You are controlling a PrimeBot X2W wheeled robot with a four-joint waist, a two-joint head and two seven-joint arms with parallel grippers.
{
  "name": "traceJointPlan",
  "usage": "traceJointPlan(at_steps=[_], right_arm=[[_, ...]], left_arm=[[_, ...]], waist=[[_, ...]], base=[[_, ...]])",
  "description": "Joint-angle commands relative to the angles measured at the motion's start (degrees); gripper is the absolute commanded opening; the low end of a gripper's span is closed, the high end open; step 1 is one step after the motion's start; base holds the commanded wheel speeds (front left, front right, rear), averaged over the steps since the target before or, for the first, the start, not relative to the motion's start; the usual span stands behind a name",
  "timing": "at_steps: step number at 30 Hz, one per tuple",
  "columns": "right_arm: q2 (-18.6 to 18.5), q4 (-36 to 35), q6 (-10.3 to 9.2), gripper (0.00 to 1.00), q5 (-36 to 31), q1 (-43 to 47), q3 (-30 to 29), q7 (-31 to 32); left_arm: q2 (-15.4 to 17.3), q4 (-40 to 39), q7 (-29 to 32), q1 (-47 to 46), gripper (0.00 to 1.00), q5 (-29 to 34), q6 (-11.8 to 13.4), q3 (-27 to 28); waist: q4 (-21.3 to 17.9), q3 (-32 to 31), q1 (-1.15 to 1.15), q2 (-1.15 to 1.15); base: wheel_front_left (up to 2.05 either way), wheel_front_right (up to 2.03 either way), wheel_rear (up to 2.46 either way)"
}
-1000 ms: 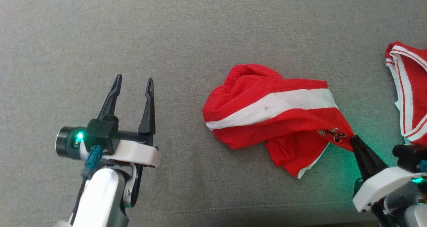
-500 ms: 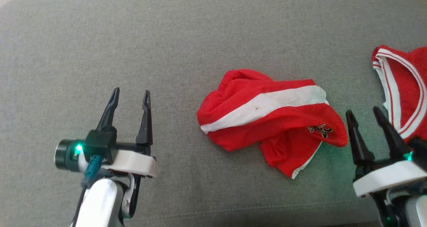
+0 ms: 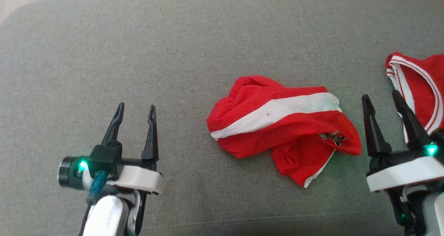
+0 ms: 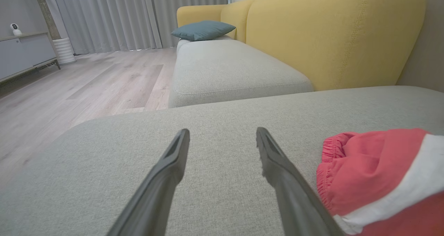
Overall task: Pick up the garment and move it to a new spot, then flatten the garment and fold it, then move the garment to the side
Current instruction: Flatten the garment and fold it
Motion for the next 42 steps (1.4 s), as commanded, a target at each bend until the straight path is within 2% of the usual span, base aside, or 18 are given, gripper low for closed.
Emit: traceJointPlan(at_steps=[1, 10, 13, 19, 22, 32, 33, 34, 35, 36, 42], right_arm=[[-0.16, -2.35, 0.37, 1.00, -0.60, -1.44, 0.87, 0.24], [0.09, -2.36, 0.37, 1.00, -0.67, -1.23, 0.90, 0.96], [0.26, -2.32, 0.37, 1.00, -0.62, -1.02, 0.88, 1.24], [0.41, -1.70, 0.37, 1.00, -0.22, -1.12, 1.25, 1.76], [0.50, -1.22, 0.37, 1.00, 0.02, -1.53, 1.80, 1.79], [0.40, -0.21, 0.37, 1.00, 0.39, -1.62, 1.71, 1.64], [0.42, -0.18, 0.37, 1.00, 0.45, -1.67, 1.74, 1.64], [0.40, -0.13, 0.37, 1.00, 0.46, -1.73, 1.72, 1.64], [0.37, -0.10, 0.37, 1.00, 0.47, -1.77, 1.72, 1.64], [0.32, -0.09, 0.37, 1.00, 0.51, -1.78, 1.70, 1.65], [-1.33, 1.71, 0.37, 1.00, 1.10, -2.07, 0.73, 3.54]], left_arm=[[0.74, -2.00, -0.70, -1.34, 1.00, 0.40, 0.46, 1.94], [0.65, -2.02, -0.62, -1.38, 1.00, 0.41, 0.63, 1.29], [0.53, -2.01, 1.75, -1.80, 1.00, 0.54, -1.34, -1.28], [-1.24, -0.02, 10.59, -3.25, 1.00, -0.44, -7.54, -9.17], [-2.20, 2.29, 14.40, -4.63, 1.00, -1.40, -9.17, -11.55], [-3.13, 6.99, 14.97, -7.45, 1.00, -3.58, -9.35, -11.65], [-3.16, 7.61, 14.83, -7.81, 0.81, -3.73, -9.42, -11.62], [-3.15, 8.10, 14.50, -8.23, 0.40, -3.66, -9.42, -11.63], [-3.13, 8.50, 14.11, -8.59, 0.15, -3.52, -9.39, -11.67], [-3.14, 8.75, 13.69, -8.84, 0.00, -3.51, -9.36, -11.66], [-2.66, 8.92, 12.41, -9.21, 0.00, -3.04, -8.89, -11.93]], waist=[[0.11, -0.03, 0.00, 0.00], [0.34, -0.11, 0.00, 0.00], [0.37, 0.18, 0.00, 0.00], [-0.08, 1.30, 0.00, 0.00], [-1.13, 1.75, 0.00, 0.00], [-2.80, 2.52, 0.00, 0.00], [-2.97, 2.67, 0.00, 0.00], [-3.11, 2.79, 0.00, 0.00], [-3.21, 2.85, 0.00, 0.00], [-3.28, 2.89, 0.00, 0.00], [-3.20, 3.08, 0.00, 0.00]], base=[[0.00, 0.00, 0.00], [0.00, 0.00, 0.00], [0.00, 0.00, 0.00], [0.00, 0.00, 0.00], [0.00, 0.00, 0.00], [0.00, 0.00, 0.00], [0.00, 0.00, 0.00], [0.00, 0.00, 0.00], [0.00, 0.00, 0.00], [0.00, 0.00, 0.00], [0.00, 0.00, 0.00]])
